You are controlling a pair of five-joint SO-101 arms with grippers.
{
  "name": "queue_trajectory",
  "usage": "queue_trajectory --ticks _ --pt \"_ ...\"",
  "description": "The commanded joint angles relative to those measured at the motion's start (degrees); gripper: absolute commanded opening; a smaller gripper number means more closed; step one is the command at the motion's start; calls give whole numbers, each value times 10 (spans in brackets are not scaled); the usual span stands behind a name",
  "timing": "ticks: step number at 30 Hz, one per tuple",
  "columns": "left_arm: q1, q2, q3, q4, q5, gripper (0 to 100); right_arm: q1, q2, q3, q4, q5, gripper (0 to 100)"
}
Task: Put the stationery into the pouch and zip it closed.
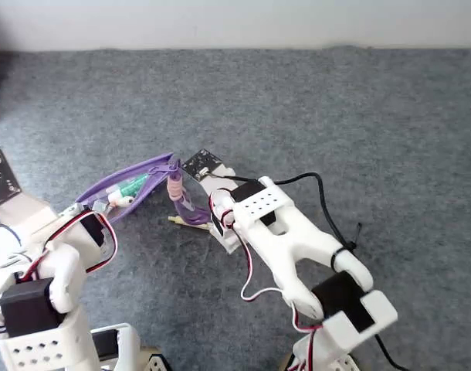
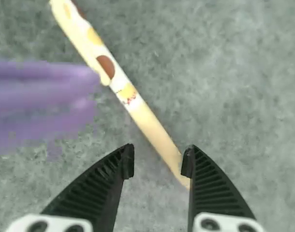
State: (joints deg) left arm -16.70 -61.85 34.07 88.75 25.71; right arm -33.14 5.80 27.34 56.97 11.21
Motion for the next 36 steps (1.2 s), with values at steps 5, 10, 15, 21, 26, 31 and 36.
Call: queue_trajectory --ticks 5,10,15,21,26,31,36 --pt "-3 2 0 -10 6 13 30 58 -26 -44 7 162" --pt "-3 2 0 -10 6 13 37 58 -24 -43 7 126" --pt "-3 2 0 -10 6 13 75 46 -24 -25 8 20" --pt "-3 2 0 -10 6 13 141 -21 -23 73 55 9" --pt "-2 2 0 -11 6 13 205 -95 4 184 133 9" --pt "0 2 0 -12 6 13 276 -183 86 205 225 19" --pt "1 2 0 -12 6 13 291 -247 113 198 234 195"
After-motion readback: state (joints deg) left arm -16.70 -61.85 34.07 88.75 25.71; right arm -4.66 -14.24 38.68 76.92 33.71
